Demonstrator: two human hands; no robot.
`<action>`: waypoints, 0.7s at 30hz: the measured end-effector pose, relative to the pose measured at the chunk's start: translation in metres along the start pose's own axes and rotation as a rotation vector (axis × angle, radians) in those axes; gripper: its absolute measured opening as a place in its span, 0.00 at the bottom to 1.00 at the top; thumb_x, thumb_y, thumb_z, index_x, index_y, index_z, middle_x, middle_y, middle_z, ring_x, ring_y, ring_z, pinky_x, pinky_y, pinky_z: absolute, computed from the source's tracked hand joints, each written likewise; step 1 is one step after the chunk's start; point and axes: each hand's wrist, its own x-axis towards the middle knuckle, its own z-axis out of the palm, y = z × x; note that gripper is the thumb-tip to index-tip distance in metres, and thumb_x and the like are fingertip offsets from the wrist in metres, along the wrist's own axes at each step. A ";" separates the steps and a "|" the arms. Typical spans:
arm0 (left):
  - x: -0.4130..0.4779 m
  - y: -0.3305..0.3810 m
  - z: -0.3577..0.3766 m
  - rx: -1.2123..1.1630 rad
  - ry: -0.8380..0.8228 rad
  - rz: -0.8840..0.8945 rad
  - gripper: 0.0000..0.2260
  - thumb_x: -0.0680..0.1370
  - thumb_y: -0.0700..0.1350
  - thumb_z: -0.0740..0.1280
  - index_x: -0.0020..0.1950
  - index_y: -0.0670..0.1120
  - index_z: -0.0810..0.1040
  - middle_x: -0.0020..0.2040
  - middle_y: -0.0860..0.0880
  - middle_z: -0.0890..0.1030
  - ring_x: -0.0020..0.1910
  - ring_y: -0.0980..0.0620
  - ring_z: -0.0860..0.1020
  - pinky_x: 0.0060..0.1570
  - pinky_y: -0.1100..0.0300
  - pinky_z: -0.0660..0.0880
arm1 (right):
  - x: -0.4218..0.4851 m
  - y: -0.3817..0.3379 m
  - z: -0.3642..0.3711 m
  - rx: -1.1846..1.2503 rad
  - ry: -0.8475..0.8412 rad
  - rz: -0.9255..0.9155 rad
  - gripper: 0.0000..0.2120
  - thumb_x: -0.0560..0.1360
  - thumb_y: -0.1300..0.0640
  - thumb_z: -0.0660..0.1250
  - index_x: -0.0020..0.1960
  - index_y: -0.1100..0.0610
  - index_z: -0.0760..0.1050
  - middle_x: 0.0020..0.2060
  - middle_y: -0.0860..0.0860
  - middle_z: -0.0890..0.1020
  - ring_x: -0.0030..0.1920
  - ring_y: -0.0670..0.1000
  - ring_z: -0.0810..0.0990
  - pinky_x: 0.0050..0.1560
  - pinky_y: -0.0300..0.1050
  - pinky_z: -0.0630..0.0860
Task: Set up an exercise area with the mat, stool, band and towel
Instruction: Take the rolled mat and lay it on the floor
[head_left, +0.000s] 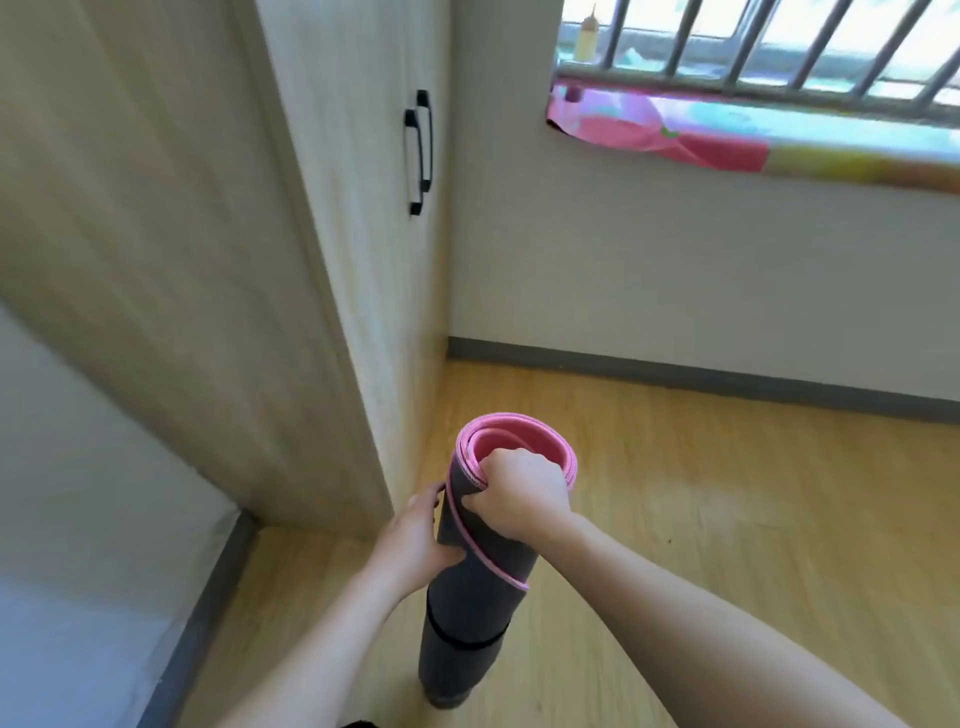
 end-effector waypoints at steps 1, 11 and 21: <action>0.006 0.018 0.012 -0.013 -0.013 0.027 0.37 0.69 0.47 0.73 0.74 0.55 0.61 0.68 0.51 0.70 0.63 0.49 0.73 0.59 0.53 0.75 | -0.004 0.019 -0.008 0.001 0.022 0.026 0.09 0.76 0.49 0.65 0.42 0.54 0.75 0.38 0.49 0.80 0.40 0.54 0.80 0.35 0.45 0.73; 0.073 0.195 0.123 0.124 -0.163 0.331 0.33 0.72 0.51 0.73 0.73 0.57 0.60 0.68 0.51 0.71 0.63 0.50 0.73 0.56 0.54 0.75 | -0.040 0.203 -0.070 0.184 0.285 0.411 0.08 0.75 0.49 0.67 0.45 0.53 0.80 0.37 0.48 0.82 0.38 0.50 0.81 0.42 0.46 0.81; 0.180 0.349 0.220 0.244 -0.320 0.535 0.33 0.72 0.51 0.72 0.73 0.57 0.60 0.68 0.50 0.71 0.62 0.51 0.75 0.58 0.52 0.77 | -0.013 0.369 -0.133 0.376 0.468 0.777 0.10 0.76 0.47 0.67 0.43 0.53 0.77 0.38 0.47 0.81 0.38 0.50 0.80 0.34 0.41 0.73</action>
